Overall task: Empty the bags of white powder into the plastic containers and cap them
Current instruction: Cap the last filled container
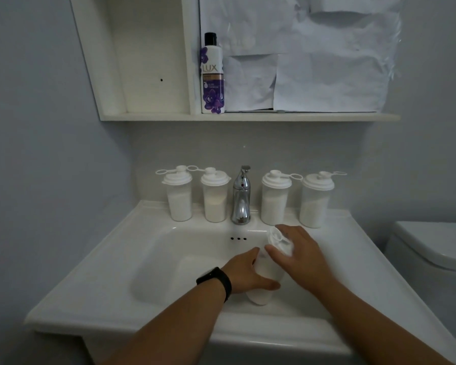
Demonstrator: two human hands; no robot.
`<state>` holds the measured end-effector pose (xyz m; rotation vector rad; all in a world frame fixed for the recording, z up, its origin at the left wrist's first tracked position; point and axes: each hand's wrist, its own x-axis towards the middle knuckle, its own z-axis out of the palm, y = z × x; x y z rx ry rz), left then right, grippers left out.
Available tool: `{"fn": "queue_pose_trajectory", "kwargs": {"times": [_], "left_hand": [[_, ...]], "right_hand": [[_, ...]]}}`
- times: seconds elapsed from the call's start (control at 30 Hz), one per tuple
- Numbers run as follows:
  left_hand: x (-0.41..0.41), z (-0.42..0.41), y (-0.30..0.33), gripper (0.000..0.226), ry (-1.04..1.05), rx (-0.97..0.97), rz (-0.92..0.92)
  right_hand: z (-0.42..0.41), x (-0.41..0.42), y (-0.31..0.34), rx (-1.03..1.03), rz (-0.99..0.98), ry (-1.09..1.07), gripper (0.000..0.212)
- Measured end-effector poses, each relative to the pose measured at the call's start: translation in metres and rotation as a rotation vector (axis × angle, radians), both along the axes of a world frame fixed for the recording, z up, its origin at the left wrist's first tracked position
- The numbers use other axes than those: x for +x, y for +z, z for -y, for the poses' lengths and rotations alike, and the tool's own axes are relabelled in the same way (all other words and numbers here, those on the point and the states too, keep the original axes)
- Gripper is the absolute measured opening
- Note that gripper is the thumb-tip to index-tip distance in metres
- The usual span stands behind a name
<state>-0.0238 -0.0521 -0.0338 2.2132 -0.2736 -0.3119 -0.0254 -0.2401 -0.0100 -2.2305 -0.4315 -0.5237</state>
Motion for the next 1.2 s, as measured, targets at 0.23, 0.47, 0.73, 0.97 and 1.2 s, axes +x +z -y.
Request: {"fn": "queue_pose_trajectory", "kwargs": {"times": [0.23,0.47,0.73,0.97,1.2], "left_hand": [[-0.002,0.008,0.0,0.09,-0.042,0.019,0.026],[0.002,0.015,-0.005,0.091,0.075,0.021,0.052],[0.0,0.015,-0.002,0.085,0.092,-0.003,0.051],[-0.002,0.013,-0.001,0.101,0.082,0.063,0.051],[-0.007,0.002,0.014,0.063,0.111,-0.019,0.126]], "right_hand": [[0.0,-0.002,-0.005,0.0,0.042,0.1,0.043],[-0.013,0.003,-0.001,0.026,0.038,0.043,0.034],[-0.022,0.014,-0.003,0.089,-0.046,-0.089,0.052],[-0.024,0.015,-0.006,0.079,-0.088,-0.121,0.044],[-0.011,0.006,0.012,0.386,-0.135,-0.02,0.021]]}}
